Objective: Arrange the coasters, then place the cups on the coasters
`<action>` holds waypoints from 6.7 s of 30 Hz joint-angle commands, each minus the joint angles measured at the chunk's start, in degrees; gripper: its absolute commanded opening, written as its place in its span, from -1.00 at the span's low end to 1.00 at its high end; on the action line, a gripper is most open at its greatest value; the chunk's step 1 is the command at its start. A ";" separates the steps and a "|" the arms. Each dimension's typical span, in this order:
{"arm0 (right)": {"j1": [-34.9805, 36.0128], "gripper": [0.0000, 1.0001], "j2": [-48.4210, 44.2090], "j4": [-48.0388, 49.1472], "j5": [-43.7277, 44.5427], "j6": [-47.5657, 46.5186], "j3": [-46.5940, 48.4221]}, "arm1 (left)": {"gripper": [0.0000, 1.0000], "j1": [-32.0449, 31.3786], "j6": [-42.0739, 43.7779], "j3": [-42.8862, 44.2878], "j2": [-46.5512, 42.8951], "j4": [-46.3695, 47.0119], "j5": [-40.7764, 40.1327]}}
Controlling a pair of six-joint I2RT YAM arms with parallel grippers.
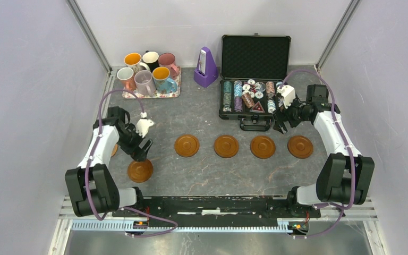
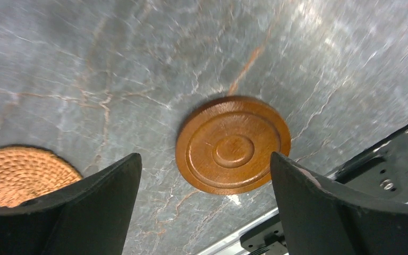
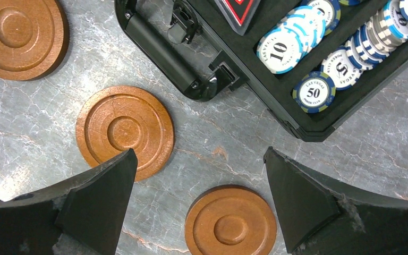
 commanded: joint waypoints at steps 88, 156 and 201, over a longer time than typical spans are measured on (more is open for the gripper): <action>2.50 0.96 2.71 -2.41 0.57 0.97 8.87 | 0.17 24.62 -9.89 15.48 28.09 14.45 -4.12; 5.93 0.96 8.86 9.43 5.03 8.31 15.51 | 0.31 -8.96 20.20 45.74 44.67 24.35 7.25; 5.57 0.96 9.97 7.92 5.77 5.11 12.23 | -0.95 -23.00 28.80 34.02 47.48 23.20 -2.32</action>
